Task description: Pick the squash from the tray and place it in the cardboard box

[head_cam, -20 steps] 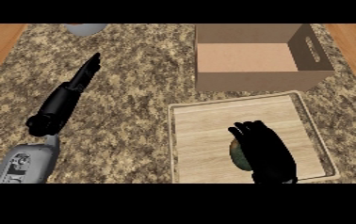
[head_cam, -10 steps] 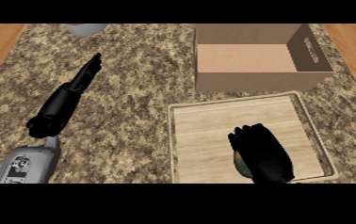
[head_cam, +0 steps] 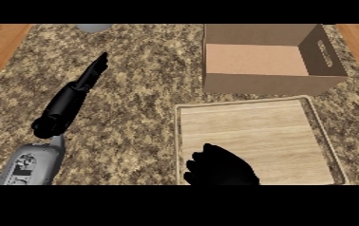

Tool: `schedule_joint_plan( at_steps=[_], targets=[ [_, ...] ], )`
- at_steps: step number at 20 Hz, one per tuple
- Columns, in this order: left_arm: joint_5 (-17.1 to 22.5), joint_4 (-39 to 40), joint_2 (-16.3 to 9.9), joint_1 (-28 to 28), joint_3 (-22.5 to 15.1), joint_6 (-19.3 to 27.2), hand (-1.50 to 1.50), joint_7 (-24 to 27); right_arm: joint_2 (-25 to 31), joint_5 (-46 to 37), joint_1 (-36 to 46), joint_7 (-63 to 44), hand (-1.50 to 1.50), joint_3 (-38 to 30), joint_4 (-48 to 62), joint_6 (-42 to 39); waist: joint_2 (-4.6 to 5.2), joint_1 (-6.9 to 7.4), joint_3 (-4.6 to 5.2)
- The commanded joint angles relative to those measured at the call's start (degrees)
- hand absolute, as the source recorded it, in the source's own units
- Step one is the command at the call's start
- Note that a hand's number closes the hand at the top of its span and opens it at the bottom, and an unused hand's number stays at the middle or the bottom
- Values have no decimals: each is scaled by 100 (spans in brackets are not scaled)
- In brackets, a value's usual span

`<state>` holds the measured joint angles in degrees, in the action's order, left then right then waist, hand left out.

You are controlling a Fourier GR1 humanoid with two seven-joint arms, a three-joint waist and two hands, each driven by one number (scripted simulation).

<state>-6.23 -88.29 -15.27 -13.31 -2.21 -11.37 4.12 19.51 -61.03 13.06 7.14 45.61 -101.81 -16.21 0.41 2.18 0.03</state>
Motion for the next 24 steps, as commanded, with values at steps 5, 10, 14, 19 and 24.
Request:
schedule_joint_plan(
  at_steps=[5,10,14,19,24],
  targets=[
    [129,-1,-125,10,283,-100,0,-26,16,526,581,1535,150,-386,-596,366,-45,-200,-4],
    [220,49,-274,-218,476,-253,0,-228,-6,1529,611,1160,150,-1598,-1576,-484,-45,-249,-2],
    [39,-61,-106,291,322,-67,0,94,-705,2156,745,-14,150,-2545,-1417,-684,-43,-220,4],
    [-153,-58,163,53,77,88,0,-56,-1010,2486,1656,-709,150,-3627,-604,-744,-30,-175,1],
    [-46,-236,25,1,196,-83,0,-225,-959,2604,2744,-827,150,-4468,787,-622,-23,-128,-3]
  ],
)
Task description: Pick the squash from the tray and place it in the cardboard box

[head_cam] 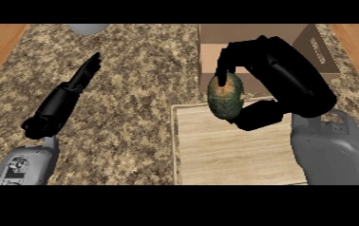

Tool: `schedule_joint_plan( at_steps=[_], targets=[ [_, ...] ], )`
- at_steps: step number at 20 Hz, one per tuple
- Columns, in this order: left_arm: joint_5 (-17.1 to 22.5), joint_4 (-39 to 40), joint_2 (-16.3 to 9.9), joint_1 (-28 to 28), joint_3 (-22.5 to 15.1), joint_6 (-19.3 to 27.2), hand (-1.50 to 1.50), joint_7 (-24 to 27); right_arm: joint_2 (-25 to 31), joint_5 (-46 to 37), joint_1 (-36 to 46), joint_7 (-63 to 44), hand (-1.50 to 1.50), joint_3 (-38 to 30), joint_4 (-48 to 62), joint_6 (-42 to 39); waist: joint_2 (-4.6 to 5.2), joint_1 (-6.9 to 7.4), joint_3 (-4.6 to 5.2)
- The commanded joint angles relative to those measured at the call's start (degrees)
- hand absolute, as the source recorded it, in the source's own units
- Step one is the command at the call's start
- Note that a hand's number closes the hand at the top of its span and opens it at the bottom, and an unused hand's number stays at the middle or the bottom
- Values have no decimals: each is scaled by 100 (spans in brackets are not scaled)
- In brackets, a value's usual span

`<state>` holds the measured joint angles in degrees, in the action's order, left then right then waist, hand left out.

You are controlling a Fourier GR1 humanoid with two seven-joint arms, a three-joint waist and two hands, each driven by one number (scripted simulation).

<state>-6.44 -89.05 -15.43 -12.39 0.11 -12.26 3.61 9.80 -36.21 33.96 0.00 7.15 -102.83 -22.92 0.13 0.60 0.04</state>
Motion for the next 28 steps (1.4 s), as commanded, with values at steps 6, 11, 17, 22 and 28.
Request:
schedule_joint_plan(
  at_steps=[6,11,17,22,28],
  targets=[
    [-104,117,164,-240,-6,75,0,-95,777,-411,1444,804,150,-815,2476,316,16,18,-4],
    [-61,295,34,-274,56,-94,0,182,1367,-680,2120,1087,150,-566,4017,-471,61,123,2],
    [-167,172,165,-91,-77,-38,0,208,1773,-1108,2492,2285,150,-309,5777,-469,77,189,-4],
    [-68,126,48,-140,16,-203,0,170,1632,-1693,3166,2242,150,79,6832,-586,73,240,-2],
    [-91,213,132,-190,17,-169,0,189,1516,-1648,3142,3907,-150,147,7631,-354,100,249,-8]
  ],
)
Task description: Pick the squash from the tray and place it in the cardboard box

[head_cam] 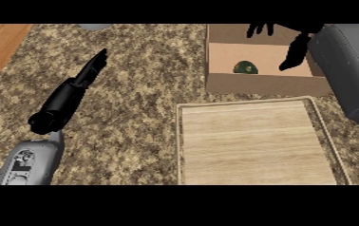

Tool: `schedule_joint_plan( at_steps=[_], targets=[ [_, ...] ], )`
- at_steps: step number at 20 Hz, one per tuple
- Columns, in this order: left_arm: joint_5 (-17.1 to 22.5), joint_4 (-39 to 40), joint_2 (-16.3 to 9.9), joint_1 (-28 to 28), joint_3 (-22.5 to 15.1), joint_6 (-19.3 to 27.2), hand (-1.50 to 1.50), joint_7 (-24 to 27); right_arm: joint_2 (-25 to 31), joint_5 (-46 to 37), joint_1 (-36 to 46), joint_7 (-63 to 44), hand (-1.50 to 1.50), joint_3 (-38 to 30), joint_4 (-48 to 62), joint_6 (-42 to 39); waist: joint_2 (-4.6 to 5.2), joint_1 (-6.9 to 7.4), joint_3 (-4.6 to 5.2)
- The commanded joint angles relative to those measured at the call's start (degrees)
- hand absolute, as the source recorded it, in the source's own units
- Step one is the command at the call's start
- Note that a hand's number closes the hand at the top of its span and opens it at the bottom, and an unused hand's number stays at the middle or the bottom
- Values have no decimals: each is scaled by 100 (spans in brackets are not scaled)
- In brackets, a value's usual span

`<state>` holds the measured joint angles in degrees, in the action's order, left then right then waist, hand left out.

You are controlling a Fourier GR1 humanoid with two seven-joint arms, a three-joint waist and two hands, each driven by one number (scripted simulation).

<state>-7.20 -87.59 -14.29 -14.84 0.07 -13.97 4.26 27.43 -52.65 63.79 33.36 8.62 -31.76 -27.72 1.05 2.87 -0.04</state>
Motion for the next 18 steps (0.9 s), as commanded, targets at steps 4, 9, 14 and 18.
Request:
schedule_joint_plan(
  at_steps=[4,9,14,18],
  targets=[
    [-93,64,-36,180,15,16,0,172,-3,1113,156,1274,-150,-984,503,-183,-20,-54,-8],
    [16,116,-45,51,152,26,0,198,-351,2837,443,250,-150,-2597,1300,-955,-6,-59,-5],
    [-42,-101,93,151,-26,50,0,128,-80,3587,844,-1006,-150,-3413,2112,-1053,6,54,-2],
    [-178,84,177,-202,-117,124,0,37,391,3689,686,-807,-150,-3596,2207,-891,119,106,-14]
  ],
)
